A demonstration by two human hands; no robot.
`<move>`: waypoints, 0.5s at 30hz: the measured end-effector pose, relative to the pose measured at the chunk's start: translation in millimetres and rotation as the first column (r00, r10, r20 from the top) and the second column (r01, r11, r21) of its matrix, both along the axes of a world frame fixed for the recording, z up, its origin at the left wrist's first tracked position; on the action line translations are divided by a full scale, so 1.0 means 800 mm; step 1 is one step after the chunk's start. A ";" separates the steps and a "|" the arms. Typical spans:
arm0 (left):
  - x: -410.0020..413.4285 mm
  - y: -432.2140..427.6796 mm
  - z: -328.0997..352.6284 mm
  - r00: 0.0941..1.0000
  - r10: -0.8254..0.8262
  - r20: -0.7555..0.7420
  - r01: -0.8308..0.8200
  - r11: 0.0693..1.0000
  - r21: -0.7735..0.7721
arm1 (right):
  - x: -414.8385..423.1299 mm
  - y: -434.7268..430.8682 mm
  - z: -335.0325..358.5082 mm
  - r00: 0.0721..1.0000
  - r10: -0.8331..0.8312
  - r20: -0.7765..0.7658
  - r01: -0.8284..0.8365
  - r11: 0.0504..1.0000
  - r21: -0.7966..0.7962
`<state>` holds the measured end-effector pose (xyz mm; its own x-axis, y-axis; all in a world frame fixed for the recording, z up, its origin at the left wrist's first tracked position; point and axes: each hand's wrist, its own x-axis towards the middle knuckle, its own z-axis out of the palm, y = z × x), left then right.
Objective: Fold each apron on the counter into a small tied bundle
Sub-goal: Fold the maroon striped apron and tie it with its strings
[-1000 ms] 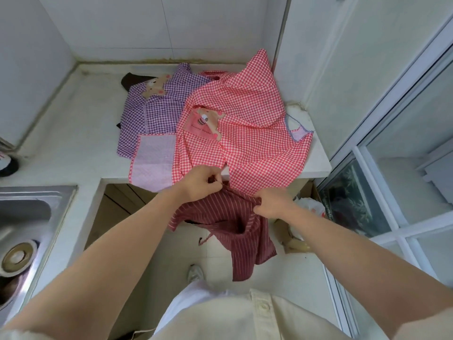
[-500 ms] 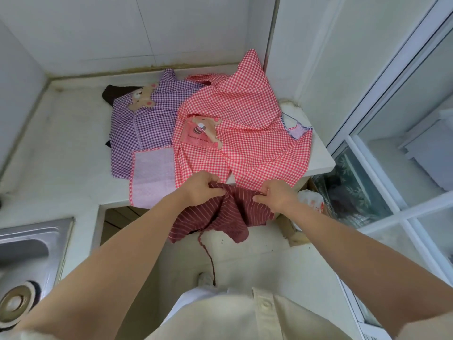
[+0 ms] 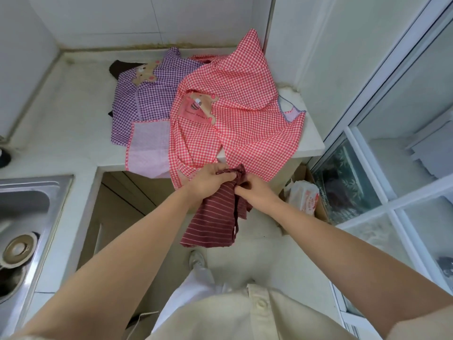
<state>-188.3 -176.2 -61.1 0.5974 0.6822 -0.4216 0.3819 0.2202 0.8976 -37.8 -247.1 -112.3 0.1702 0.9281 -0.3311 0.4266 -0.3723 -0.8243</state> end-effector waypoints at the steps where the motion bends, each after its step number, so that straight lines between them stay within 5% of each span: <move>1: -0.001 -0.010 -0.002 1.000 0.012 0.028 -0.012 1.000 -0.013 | 0.001 -0.008 -0.003 0.998 0.035 0.047 -0.036 0.999 0.016; 4: -0.004 -0.030 -0.001 0.999 -0.008 0.052 0.007 0.999 0.034 | 0.004 -0.026 -0.011 0.972 0.019 0.235 -0.033 0.998 0.058; 8: -0.015 -0.035 -0.003 0.989 -0.075 -0.124 0.112 0.939 0.325 | 0.022 -0.050 -0.014 0.879 -0.030 0.477 -0.023 0.994 0.105; 15: -0.049 -0.022 -0.017 0.947 0.039 -0.320 0.129 0.865 0.486 | 0.074 -0.068 -0.024 0.788 0.093 0.609 -0.086 0.995 -0.040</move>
<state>-227.6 -193.5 -74.9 0.5289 0.8241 -0.2030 0.6553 -0.2446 0.7147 21.1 -301.7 -131.7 0.2562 0.9466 -0.1958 0.8709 -0.3139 -0.3781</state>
